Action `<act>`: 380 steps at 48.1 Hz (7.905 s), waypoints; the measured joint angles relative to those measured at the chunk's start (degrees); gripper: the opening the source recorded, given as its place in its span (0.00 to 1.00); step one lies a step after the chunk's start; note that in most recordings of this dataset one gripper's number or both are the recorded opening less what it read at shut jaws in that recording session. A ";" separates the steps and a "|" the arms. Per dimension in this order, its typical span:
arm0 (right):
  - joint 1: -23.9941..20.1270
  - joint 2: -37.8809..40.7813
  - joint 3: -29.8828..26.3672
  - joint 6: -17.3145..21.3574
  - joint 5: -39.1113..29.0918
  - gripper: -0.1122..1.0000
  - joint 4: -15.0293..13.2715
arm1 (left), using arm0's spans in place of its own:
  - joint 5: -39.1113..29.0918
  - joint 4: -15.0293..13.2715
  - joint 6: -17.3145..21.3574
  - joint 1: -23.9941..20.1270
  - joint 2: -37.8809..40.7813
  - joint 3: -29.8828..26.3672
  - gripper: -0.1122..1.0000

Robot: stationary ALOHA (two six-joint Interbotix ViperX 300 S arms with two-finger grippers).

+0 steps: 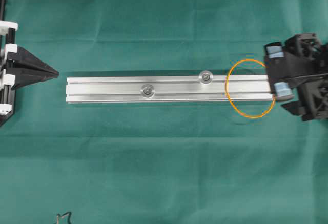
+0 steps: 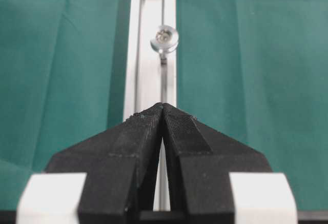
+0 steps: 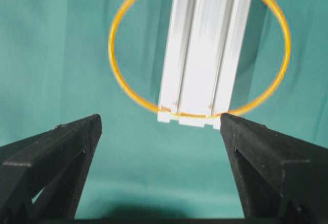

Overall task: Hook the rubber onto the shaft.
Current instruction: 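Open the right gripper and lower it over the band's near edge, then close the right gripper on the orange band beside the rail, then lift the band with the right gripper and carry it left along the rail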

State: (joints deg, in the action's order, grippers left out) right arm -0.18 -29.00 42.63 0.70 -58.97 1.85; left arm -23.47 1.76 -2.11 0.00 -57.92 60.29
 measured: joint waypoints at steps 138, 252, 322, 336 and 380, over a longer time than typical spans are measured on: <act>-6.94 17.84 3.69 0.44 19.34 0.96 8.35 | -0.09 0.00 0.00 0.00 0.00 0.00 0.10; -7.03 13.01 1.67 9.58 14.15 0.17 7.65 | -0.26 0.09 0.00 -0.09 0.00 0.00 0.10; -7.12 6.33 -9.67 9.67 -7.38 0.17 2.46 | -0.26 0.00 0.00 -0.09 0.00 0.00 0.10; -7.12 10.20 -12.66 9.67 -6.33 0.17 1.49 | -0.26 0.00 0.00 -0.09 0.00 0.00 0.10; -6.24 23.73 -27.07 9.49 -5.71 0.17 0.09 | -0.26 0.00 0.00 -0.09 0.00 0.00 0.10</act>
State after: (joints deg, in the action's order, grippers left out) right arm -6.42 -5.27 15.56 10.20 -64.69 1.93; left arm -23.73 1.76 -2.11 -0.09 -57.92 60.29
